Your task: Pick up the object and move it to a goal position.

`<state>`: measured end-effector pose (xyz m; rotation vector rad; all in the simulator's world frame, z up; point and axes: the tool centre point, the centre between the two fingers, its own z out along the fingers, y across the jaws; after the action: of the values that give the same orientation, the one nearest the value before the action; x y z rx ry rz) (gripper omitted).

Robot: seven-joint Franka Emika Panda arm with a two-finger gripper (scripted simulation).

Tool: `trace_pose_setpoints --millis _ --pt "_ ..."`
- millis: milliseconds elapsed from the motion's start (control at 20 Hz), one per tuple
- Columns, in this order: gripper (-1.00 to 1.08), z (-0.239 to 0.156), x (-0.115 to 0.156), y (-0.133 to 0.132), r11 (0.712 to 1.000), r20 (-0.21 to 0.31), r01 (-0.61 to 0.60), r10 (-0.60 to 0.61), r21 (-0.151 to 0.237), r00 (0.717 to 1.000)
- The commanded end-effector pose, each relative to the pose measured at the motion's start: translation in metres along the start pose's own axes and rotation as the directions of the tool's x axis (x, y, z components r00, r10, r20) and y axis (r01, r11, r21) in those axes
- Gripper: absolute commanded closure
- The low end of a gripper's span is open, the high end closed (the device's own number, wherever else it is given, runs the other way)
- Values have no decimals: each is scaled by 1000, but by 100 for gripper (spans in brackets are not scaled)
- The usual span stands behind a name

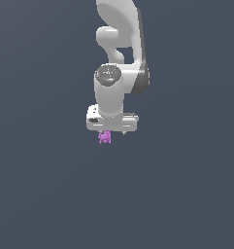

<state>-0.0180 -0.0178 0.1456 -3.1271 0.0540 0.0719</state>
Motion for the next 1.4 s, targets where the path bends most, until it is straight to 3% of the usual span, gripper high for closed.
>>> trace_pose_setpoints --millis 0,450,750,1350 --pt "-92 0 0 0 1000 0 0 0 0 1000" --pt "-92 -12 2 21 998 -5 -55 55 18 998" --pt "-92 -12 2 20 998 -5 -54 54 18 999" --pt "-92 17 -17 32 1000 -22 -11 11 5 1000"
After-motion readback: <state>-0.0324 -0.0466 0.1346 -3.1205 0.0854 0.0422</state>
